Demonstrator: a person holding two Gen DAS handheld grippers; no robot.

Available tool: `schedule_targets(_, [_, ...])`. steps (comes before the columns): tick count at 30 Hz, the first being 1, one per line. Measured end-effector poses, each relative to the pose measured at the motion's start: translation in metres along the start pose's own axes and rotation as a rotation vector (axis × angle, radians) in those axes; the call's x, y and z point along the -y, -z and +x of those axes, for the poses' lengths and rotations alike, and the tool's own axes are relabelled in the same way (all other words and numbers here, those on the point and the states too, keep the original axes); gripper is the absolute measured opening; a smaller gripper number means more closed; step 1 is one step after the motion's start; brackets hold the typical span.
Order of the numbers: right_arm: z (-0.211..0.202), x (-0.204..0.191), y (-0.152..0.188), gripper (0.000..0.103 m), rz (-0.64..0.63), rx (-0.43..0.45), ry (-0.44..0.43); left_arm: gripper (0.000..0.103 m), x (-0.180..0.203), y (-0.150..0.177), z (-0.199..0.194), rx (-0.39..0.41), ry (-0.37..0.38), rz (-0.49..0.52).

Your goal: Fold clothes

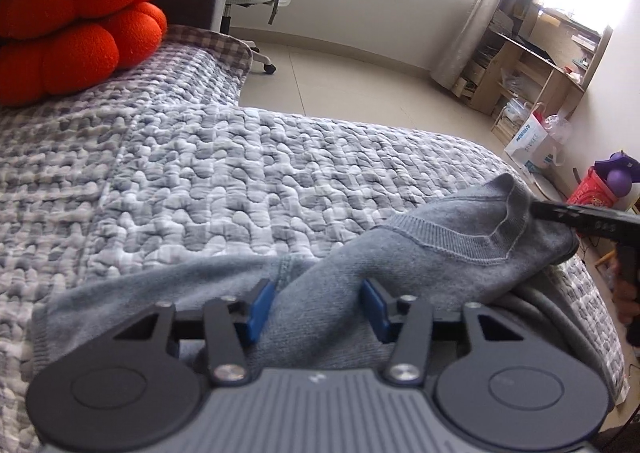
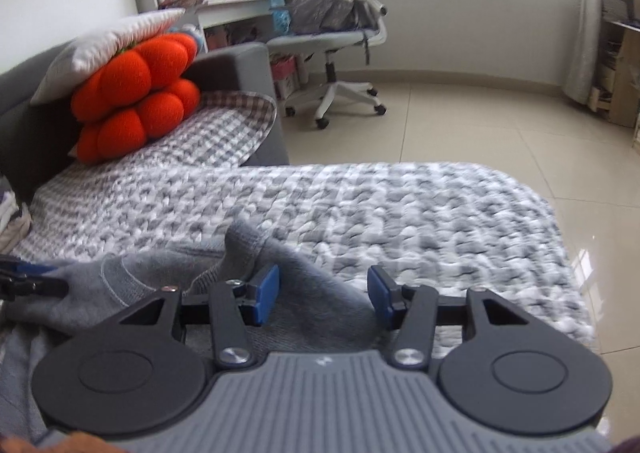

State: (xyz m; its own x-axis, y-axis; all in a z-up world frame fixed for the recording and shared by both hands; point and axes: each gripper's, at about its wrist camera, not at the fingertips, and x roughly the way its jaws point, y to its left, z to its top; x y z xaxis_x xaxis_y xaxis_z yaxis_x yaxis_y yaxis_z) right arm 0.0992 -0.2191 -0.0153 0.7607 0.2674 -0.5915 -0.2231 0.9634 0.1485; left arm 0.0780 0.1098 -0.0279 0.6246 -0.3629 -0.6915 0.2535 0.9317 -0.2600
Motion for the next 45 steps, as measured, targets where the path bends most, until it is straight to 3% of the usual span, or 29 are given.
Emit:
schedule_targets(2, [0.005,-0.003,0.002,0.052,-0.004,-0.012,-0.006,0.035,-0.001,0.003,0.000,0.005,0.010,-0.018])
schedule_targets(6, [0.007,-0.009,0.006,0.021,-0.023,-0.019,-0.015,0.023,0.001,0.012,-0.006,0.039,0.009,-0.038])
schedule_targets(8, [0.002,-0.013,0.008,0.013,-0.049,-0.003,0.002,0.018,0.003,0.016,-0.012,0.060,0.007,-0.040])
schedule_targets(15, [-0.027,-0.018,0.010,0.009,-0.087,0.065,0.026,0.015,0.019,0.026,-0.040,0.142,-0.019,0.011])
schedule_targets(18, [-0.041,-0.018,0.012,0.009,-0.089,0.085,0.021,0.007,0.029,0.032,-0.056,0.165,-0.028,0.066])
schedule_targets(24, [-0.062,-0.019,0.027,0.006,-0.093,0.070,0.000,0.007,0.037,0.046,-0.072,0.139,-0.033,0.141])
schedule_targets(27, [-0.066,-0.020,0.038,0.006,-0.110,0.048,0.001,0.020,0.030,0.046,-0.075,0.146,-0.061,0.131])
schedule_targets(29, [-0.070,-0.019,0.042,0.006,-0.104,0.045,-0.004,0.050,0.022,0.044,-0.075,0.152,-0.073,0.102])
schedule_targets(37, [-0.088,-0.012,0.065,0.005,-0.094,0.032,-0.016,0.059,0.006,0.033,-0.066,0.131,-0.103,0.062])
schedule_targets(45, [-0.073,0.001,0.090,0.005,-0.008,-0.058,-0.019,0.060,-0.013,0.023,-0.047,0.049,-0.025,-0.046])
